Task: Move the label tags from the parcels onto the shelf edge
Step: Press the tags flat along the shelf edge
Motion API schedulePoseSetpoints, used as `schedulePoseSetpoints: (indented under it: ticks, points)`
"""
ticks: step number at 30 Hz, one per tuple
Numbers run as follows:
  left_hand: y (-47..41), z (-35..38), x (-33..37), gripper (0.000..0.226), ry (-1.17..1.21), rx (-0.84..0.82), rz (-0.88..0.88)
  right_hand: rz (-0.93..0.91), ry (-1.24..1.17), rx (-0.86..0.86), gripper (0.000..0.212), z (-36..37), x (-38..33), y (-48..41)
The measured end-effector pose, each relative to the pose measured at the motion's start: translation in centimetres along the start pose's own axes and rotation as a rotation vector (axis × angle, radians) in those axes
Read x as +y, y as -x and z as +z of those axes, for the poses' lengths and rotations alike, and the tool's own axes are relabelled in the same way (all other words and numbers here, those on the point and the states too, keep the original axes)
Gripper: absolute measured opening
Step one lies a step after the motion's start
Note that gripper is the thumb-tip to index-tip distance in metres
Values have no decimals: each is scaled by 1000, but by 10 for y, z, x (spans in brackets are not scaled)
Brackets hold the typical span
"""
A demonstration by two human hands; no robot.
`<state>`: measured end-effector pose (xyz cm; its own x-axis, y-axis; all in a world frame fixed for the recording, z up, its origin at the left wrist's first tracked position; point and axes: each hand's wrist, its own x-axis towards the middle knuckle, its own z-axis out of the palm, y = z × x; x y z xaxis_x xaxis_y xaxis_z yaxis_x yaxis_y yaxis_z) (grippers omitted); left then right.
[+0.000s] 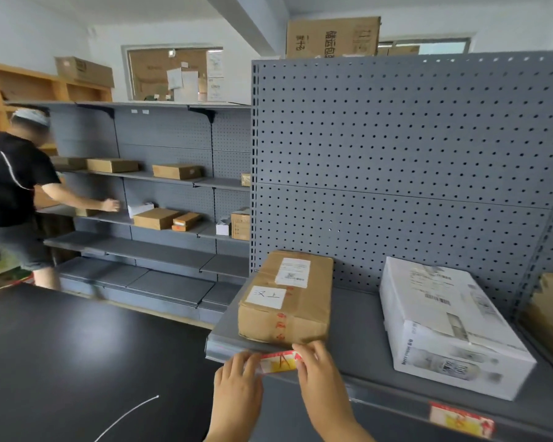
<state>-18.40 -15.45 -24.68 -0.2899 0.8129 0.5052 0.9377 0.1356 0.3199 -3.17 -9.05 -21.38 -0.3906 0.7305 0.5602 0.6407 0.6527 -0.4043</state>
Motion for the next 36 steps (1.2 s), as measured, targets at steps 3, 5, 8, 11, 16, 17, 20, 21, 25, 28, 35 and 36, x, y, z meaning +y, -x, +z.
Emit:
schedulePoseSetpoints:
  ticks: [3,5,8,11,16,17,20,21,25,28,35,36]
  points:
    - [-7,-2,-11,53,9,-32,50,38,37,1,15,0,-4,0]
    - [-13,-3,-14,50,-7,-25,55,68,64,-14,21,2,-6,0]
    - [-20,-4,-16,44,-16,-22,56,72,107,0,30,6,-9,-2]
    - [-24,-3,-18,43,-4,-37,53,67,137,16,31,6,-10,-4]
    - [-30,-7,-16,38,16,-46,72,-4,253,-18,38,16,-8,-2]
    - [-31,-6,-13,38,5,-50,84,-27,278,-18,38,18,-6,-1]
    - [-32,-6,-6,42,-24,-61,96,-85,331,-20,36,22,-1,2]
    - [-31,-7,-5,43,-36,-58,109,-111,340,-16,37,23,-1,3]
    - [-30,-14,-2,44,-79,-105,156,-173,351,3,41,25,0,3]
    - [-32,-17,0,47,-108,-134,169,-177,336,-11,45,26,1,4]
    - [-33,-21,6,53,-161,-226,155,-178,336,-84,53,18,5,14]
    - [-35,-27,11,51,-167,-241,131,-164,317,-91,54,15,7,16]
